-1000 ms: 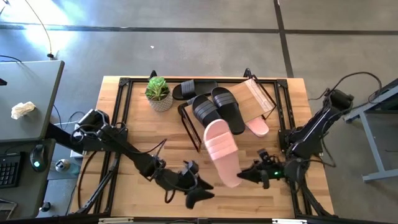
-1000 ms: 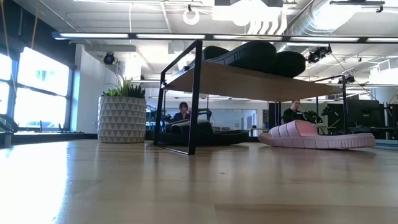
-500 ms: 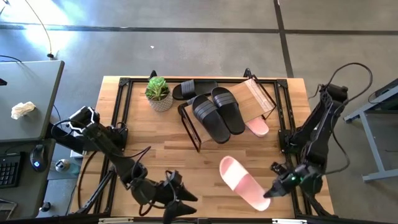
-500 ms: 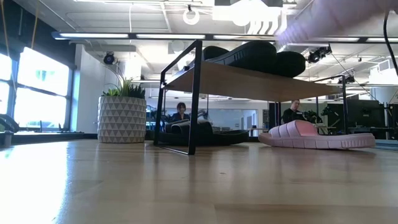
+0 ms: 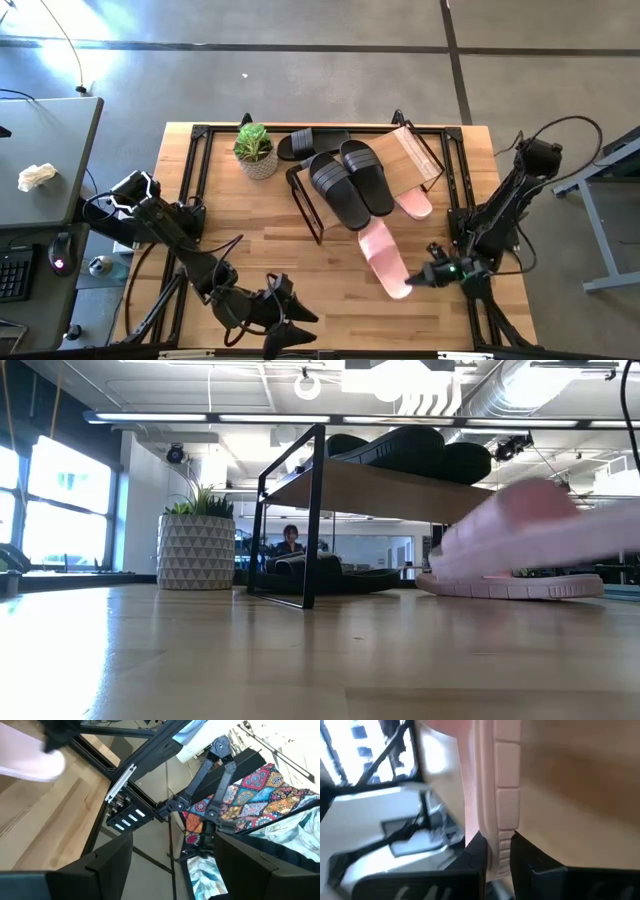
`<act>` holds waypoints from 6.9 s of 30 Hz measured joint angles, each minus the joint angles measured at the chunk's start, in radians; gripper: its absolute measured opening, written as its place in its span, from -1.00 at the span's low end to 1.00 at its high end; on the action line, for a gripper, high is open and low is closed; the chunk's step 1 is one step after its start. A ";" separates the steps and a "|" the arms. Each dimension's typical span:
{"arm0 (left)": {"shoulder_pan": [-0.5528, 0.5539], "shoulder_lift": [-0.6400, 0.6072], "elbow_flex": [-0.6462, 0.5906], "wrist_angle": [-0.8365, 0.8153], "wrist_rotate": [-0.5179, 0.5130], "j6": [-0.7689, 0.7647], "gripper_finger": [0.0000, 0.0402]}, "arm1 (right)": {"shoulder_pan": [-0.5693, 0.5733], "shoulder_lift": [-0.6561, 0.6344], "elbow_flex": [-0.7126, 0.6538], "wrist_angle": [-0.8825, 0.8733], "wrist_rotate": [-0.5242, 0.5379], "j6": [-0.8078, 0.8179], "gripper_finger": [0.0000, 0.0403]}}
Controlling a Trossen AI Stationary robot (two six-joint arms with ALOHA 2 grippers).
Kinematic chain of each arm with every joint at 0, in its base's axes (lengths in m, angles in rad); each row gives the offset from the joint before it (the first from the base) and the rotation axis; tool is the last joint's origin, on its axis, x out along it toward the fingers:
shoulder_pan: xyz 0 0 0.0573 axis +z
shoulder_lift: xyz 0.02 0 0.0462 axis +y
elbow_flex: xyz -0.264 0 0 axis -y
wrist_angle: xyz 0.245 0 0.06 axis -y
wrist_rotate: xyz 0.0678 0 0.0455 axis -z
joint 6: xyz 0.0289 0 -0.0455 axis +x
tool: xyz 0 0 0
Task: Pick and place slides into the shelf
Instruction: Put the pink slipper under the shelf, then adjust the right bottom pink slipper
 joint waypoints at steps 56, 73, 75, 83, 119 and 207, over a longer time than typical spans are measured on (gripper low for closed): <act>0.000 0.000 0.000 -0.022 -0.053 0.047 0.29 | -0.417 -0.065 0.595 -1.285 -0.231 -0.414 -0.38; 0.000 0.000 -0.001 -0.021 -0.001 0.132 0.29 | -0.095 0.438 0.799 -1.032 -0.218 -0.601 -0.98; 0.000 0.000 -0.001 -0.022 0.000 0.134 0.29 | -0.102 0.510 0.798 -1.049 -0.202 -0.574 -0.98; 0.000 0.000 -0.001 -0.028 -0.004 0.156 0.29 | -0.214 0.720 0.797 -1.081 -0.147 -0.545 -1.00; 0.000 0.000 -0.001 -0.065 -0.008 0.146 0.29 | -0.563 0.736 0.679 -1.091 -0.103 -0.395 -1.00; 0.000 0.000 0.000 -0.179 -0.031 0.131 0.29 | -0.750 0.300 0.327 -1.155 -0.227 -0.002 -1.00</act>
